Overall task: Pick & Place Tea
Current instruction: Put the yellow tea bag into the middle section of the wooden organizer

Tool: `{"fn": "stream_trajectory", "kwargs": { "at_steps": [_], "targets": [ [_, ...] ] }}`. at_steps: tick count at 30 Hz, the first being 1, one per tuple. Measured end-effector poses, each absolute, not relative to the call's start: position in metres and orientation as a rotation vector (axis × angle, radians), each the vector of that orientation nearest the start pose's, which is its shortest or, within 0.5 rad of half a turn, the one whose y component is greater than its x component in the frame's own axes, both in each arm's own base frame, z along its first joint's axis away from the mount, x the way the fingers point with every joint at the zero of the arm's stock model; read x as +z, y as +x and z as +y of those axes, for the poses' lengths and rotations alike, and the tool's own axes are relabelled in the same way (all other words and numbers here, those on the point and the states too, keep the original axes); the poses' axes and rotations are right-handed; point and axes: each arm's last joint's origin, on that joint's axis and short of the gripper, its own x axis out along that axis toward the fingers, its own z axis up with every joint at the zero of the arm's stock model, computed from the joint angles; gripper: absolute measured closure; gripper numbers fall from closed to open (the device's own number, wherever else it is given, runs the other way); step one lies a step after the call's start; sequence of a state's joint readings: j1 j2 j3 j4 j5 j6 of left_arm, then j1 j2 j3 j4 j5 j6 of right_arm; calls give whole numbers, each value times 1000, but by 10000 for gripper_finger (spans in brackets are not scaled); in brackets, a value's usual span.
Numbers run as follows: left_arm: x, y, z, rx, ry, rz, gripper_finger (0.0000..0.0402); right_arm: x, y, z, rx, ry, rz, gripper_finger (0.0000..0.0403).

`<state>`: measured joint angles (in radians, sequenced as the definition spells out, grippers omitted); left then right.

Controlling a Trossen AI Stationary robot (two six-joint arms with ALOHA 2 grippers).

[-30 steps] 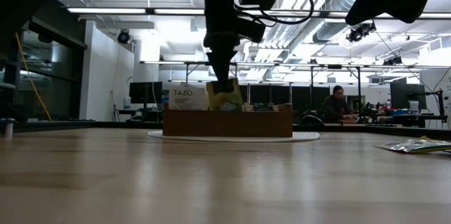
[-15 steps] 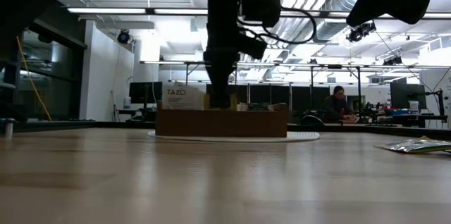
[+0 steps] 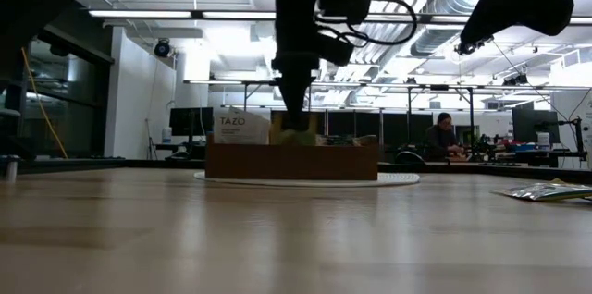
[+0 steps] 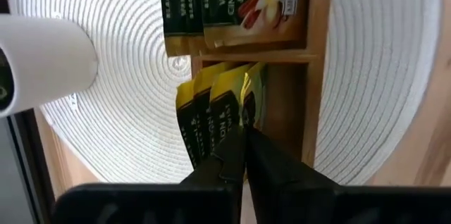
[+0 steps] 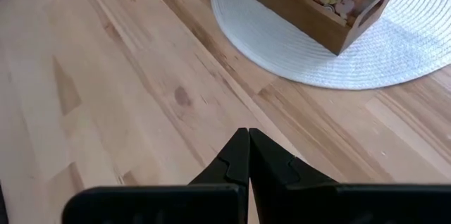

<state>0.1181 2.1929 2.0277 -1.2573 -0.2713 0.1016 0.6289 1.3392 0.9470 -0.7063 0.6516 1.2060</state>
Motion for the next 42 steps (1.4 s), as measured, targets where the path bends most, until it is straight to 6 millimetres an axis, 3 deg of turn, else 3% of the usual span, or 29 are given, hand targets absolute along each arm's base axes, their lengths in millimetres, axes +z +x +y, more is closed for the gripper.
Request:
{"fn": "stream_trajectory", "kwargs": {
  "at_steps": [4,9,14,18,21,26,31,35,42],
  "targets": [
    [249,437,59,210,185,1428,358,241,212,133,-507,476,714,403],
    [252,435,58,191,173,1439,272,241,212,133,-506,476,716,403],
    [253,433,60,286,213,1452,213,241,209,132,-534,499,721,403],
    [269,429,59,293,168,1394,205,246,199,130,-575,550,702,403],
    [281,429,56,226,42,1309,204,246,189,132,-622,629,716,403],
    [289,449,43,69,-145,1086,204,236,184,140,-672,734,820,403],
    [298,464,21,-86,-188,919,204,218,188,143,-770,751,929,403],
    [285,482,10,-136,-206,852,204,206,189,149,-810,745,986,403],
    [268,489,11,-193,-292,880,204,192,191,157,-860,761,1035,403]
  ]
}}
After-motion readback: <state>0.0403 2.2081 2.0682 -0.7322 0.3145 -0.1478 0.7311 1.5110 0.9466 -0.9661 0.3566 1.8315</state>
